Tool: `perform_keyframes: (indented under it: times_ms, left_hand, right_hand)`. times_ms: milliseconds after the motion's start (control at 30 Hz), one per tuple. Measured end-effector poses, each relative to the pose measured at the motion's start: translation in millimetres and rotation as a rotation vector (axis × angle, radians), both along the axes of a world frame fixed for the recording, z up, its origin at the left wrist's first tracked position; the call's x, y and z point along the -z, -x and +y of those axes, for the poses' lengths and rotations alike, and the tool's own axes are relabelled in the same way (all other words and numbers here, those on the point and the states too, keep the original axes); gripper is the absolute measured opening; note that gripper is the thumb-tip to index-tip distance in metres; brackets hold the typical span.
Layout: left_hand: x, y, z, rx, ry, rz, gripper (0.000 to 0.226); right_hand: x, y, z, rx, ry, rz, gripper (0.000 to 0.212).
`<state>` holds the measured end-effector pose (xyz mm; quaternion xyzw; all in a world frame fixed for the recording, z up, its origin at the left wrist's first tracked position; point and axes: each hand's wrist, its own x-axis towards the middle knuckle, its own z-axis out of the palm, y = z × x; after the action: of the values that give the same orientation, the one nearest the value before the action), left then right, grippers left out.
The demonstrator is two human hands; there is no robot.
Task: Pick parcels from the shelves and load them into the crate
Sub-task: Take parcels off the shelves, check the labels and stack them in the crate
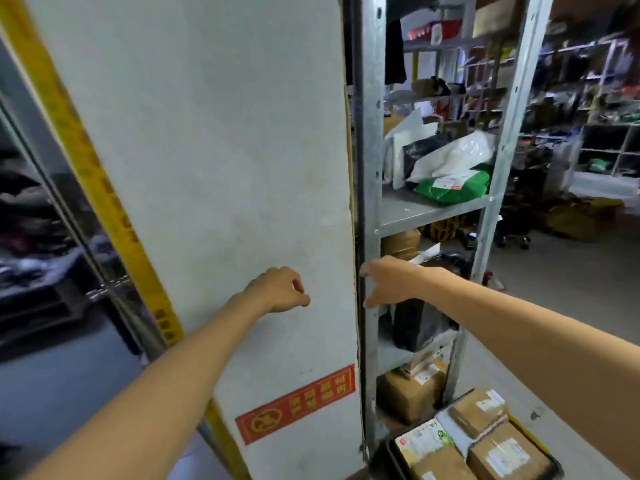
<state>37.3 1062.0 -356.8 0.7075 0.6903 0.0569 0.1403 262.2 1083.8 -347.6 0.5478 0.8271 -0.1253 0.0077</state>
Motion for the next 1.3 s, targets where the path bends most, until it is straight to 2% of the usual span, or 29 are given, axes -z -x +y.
perform_keyframes:
  times_ms: [200,367,433,567,667,867,1000,1167,1300]
  left_hand:
    - [1.0,120.5,-134.7,-0.328,0.021,0.048,0.025]
    - [-21.6,211.4,-278.1,-0.602,0.044,0.074,0.016]
    - [-36.4,241.9,-333.3,-0.724,-0.007,0.071,0.011]
    - [-67.8,281.2,-442.2,-0.959,-0.074,0.097,0.03]
    - [-85.7,290.2,-520.9,-1.084,-0.097,0.189,0.037]
    - [-104.9,281.6,-639.9,-1.339,-0.144,0.21,0.026]
    - [-105.2,260.3,-684.8,-1.435,-0.125,0.233,0.031]
    - [-91.4,221.2,-727.2,-1.596,-0.113,0.234,0.039]
    - [-91.7,185.1,-761.7,-1.715,-0.092,0.266,0.031]
  right_hand:
    - [-3.4,145.1,-46.0,-0.331,-0.001,0.017,0.068]
    - [-21.0,280.9,-137.9,-0.713,-0.039,0.041,0.057]
    - [-34.5,336.6,-182.2,-0.824,-0.064,0.034,0.061]
    - [-63.8,429.2,-278.0,-1.072,-0.07,0.067,0.065]
    - [-79.4,476.7,-348.8,-1.239,-0.085,0.1,0.068]
    - [-95.7,526.1,-469.7,-1.478,-0.061,0.191,0.061]
    - [-95.9,529.0,-527.3,-1.618,-0.118,0.223,0.037]
    - [-92.3,513.9,-574.8,-1.756,-0.185,0.219,0.03]
    - [-90.2,493.1,-604.9,-1.864,-0.174,0.225,0.032]
